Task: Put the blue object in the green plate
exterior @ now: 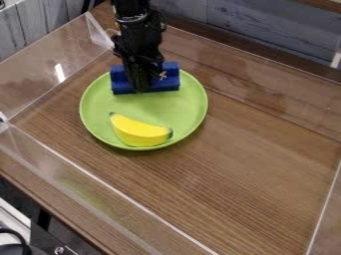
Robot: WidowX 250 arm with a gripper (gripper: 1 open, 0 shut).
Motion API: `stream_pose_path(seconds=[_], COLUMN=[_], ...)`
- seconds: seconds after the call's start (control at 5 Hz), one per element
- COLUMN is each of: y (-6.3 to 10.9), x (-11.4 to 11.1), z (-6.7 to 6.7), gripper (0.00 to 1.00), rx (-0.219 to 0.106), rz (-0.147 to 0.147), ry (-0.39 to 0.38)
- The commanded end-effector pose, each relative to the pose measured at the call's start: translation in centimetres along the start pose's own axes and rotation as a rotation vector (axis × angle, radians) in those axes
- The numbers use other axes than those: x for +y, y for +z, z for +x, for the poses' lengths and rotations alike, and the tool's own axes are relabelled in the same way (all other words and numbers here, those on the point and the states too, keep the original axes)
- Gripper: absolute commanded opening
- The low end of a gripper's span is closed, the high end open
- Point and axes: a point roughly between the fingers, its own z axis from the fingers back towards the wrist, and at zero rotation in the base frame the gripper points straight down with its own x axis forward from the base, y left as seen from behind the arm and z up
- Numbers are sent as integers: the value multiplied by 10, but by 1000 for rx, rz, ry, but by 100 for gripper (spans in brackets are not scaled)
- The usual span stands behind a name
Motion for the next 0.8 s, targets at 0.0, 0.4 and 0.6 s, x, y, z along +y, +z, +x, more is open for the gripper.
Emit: stream_pose_path(seconds=[0.0,0.4,0.6], y=[17,24,23], x=[-10,-22,-22], z=[8,8,5], gripper=[0,0,0], rx=[-28,-22,-19], rz=[26,37,40], ry=[5,-68,-150])
